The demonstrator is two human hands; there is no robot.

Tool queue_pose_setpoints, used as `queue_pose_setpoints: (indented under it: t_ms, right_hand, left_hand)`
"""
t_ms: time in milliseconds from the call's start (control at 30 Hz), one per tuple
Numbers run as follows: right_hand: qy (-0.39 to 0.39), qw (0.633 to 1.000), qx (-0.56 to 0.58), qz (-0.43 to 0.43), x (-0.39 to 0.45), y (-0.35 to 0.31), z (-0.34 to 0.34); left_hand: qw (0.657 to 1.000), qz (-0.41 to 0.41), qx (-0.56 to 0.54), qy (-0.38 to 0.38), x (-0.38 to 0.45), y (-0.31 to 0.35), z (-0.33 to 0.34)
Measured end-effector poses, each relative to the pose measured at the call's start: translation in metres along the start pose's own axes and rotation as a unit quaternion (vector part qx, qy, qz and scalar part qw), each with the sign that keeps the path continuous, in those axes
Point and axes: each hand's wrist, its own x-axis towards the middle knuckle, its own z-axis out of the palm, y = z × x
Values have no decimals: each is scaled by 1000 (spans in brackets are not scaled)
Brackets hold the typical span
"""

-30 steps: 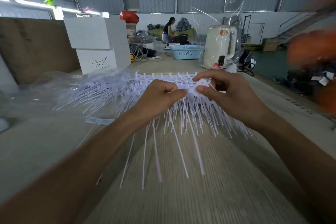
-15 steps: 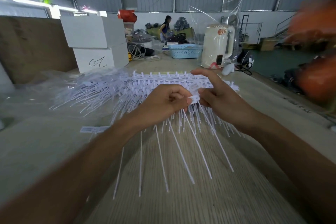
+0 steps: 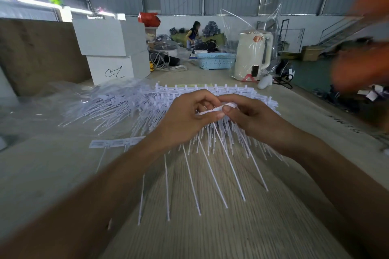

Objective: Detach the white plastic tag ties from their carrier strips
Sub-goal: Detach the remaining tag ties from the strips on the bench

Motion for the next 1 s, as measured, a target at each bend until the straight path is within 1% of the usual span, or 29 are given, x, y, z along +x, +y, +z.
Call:
queue_pose_setpoints:
  t_ms: [133,267,333,400,500,600,700,733,900,1000]
  right_hand:
    - [4,999,-29,26,0,10,-4]
    - [-22,999,4,47,-2,9,-2]
    - [-44,998,8,44,-2,9,-2]
    - [-41,999,12,18,-2,10,-2]
    - [-13,1000,1,-8,0,11,-4]
    - [-12,998,-66,-20,2,15,-4]
    - [-17,991,-126,-40,1,18,0]
    - [-15,989,-138,-48,1,18,1]
    - [31,974,-190,-117,0,12,0]
    - [48,951,-274,-137,-2,11,4]
  left_hand:
    - [999,-10,-34,22,3,0,-4]
    - [999,16,-29,-6,4,-1,-7]
    - [999,29,-14,-21,2,0,-5]
    - [999,27,-9,-18,2,0,-2]
    - [1000,-21,8,-3,1,-1,0]
    - [997,-64,26,-25,-1,0,0]
    - [993,-88,76,-27,-1,3,-1]
    - [992,-99,74,-27,0,6,-1]
    - [985,-167,-46,-14,4,15,-6]
    - [980,-183,-72,-25,5,17,-8]
